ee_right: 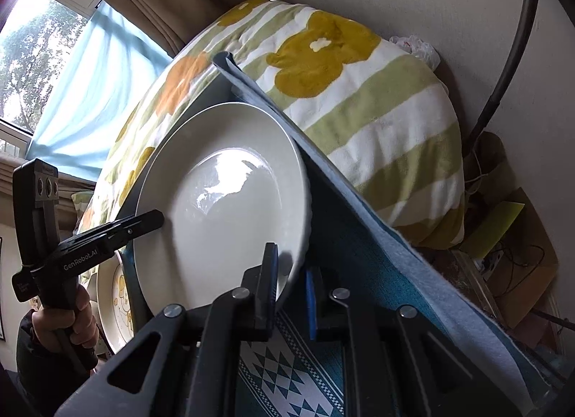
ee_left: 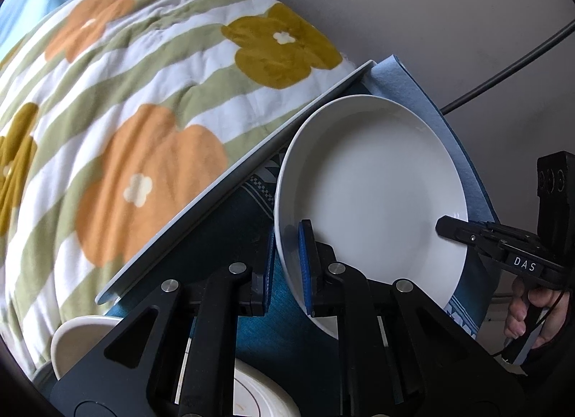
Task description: Organize plates and bowls
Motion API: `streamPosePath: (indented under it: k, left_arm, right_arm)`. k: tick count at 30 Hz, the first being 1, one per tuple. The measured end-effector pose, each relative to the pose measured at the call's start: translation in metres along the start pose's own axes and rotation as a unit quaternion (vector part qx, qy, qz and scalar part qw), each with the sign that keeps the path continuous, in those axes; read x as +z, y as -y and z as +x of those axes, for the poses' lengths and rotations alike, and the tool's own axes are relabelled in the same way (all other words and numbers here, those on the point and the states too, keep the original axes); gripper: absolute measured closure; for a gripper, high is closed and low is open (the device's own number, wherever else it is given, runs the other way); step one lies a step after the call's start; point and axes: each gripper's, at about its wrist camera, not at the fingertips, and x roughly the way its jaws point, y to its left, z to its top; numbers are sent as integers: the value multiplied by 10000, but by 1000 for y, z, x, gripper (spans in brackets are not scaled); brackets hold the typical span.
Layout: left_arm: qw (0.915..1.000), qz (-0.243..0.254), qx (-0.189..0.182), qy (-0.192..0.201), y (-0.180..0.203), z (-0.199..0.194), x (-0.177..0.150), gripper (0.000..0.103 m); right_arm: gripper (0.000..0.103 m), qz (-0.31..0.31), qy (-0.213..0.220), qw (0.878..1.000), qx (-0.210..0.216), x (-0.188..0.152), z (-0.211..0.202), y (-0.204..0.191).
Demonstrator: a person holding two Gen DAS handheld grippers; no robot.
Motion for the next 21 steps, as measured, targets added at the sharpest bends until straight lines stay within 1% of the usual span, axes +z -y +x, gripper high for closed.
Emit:
streamPosePath:
  k: [6,9,12,17,21]
  left_arm:
    - [9996,-96,152,226,13,-31,-6,92]
    - [9985,-219,260,434,23,-57,-15,92]
    - [9962,-456,390,630,35,-84,-29,92]
    - [9884,-936,668,996,60,-126,-69,92]
    - [9774,-1455,902,1238,80,-154,-112,92]
  right_arm:
    - [91,-273,114,9995,119,2,-22,-9]
    - [90,-530,131,9982,235,5,-39,-17]
    - [91,-861,126,9956,351,5,-58,-25]
    - [90,-1498,31,9867,633,-2,-90,-37]
    - [90,-2070,-136,9746,843,-12,-106,-47]
